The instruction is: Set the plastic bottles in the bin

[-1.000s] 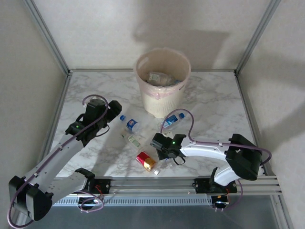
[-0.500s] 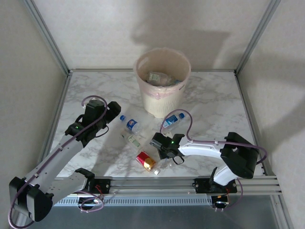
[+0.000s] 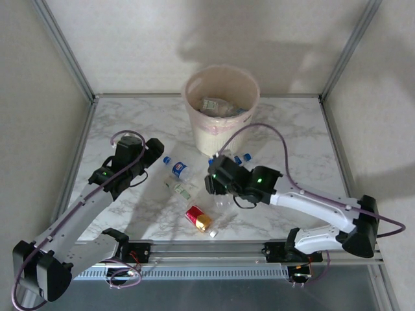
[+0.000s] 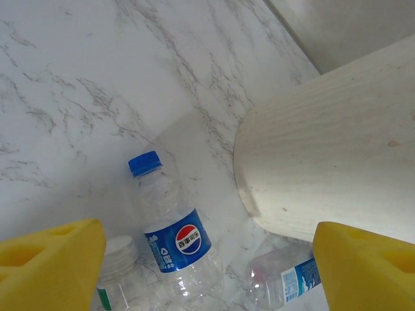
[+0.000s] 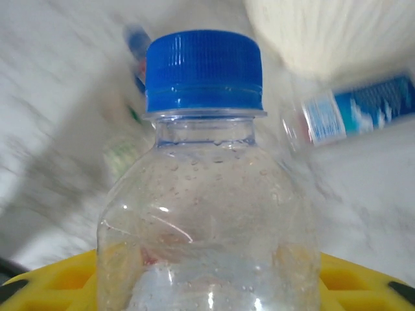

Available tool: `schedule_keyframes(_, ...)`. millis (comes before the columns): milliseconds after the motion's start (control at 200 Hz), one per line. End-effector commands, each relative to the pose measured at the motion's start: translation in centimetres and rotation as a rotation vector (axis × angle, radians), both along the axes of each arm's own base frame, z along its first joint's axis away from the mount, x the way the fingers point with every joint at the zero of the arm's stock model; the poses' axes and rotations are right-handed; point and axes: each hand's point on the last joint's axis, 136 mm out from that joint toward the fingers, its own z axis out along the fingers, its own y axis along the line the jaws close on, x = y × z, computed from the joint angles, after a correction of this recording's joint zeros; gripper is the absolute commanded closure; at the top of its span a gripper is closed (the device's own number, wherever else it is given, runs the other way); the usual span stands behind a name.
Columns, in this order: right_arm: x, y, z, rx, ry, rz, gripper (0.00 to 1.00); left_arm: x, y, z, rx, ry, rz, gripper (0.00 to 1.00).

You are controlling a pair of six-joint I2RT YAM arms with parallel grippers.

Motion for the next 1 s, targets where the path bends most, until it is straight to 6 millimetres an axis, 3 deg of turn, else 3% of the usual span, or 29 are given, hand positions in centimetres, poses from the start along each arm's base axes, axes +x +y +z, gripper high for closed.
schedule_keyframes(0,1.5,-0.7,7.2,0.049,-0.151,-0.016,0.51,-0.1,0.0,-0.4,-0.030,0.002,0.008,0.17)
schedule_keyframes(100,4.0,-0.7,12.8,0.092,-0.260,-0.041,0.51,-0.1,-0.1,-1.0,-0.030,0.017,0.004,0.17)
schedule_keyframes(210,7.8,-1.4,17.5,0.127,-0.346,-0.103,0.51,-0.3,-0.1,-1.9,-0.036,0.035,0.004,0.18)
schedule_keyframes(391,14.9,-3.2,21.0,0.171,-0.408,-0.226,0.52,-0.7,-0.3,-3.5,-0.053,0.063,0.004,0.18)
schedule_keyframes(586,21.5,-3.6,20.8,0.208,-0.383,-0.272,0.52,-0.9,-0.3,-5.2,-0.046,0.097,0.005,0.18)
schedule_keyframes(756,24.9,-2.3,19.4,0.219,-0.364,-0.257,0.50,-0.6,-0.7,-5.8,-0.048,0.107,-0.008,0.17)
schedule_keyframes(806,25.5,-1.9,19.0,0.218,-0.355,-0.254,0.46,-0.6,-0.7,-5.9,-0.049,0.109,-0.011,0.17)
schedule_keyframes(906,26.5,-1.1,17.4,0.200,-0.329,-0.246,0.24,-0.5,-0.8,-6.4,-0.049,0.116,-0.009,0.16)
schedule_keyframes(996,27.0,-0.8,16.4,0.187,-0.316,-0.249,0.16,-0.4,-1.0,-6.7,-0.050,0.124,-0.015,0.15)
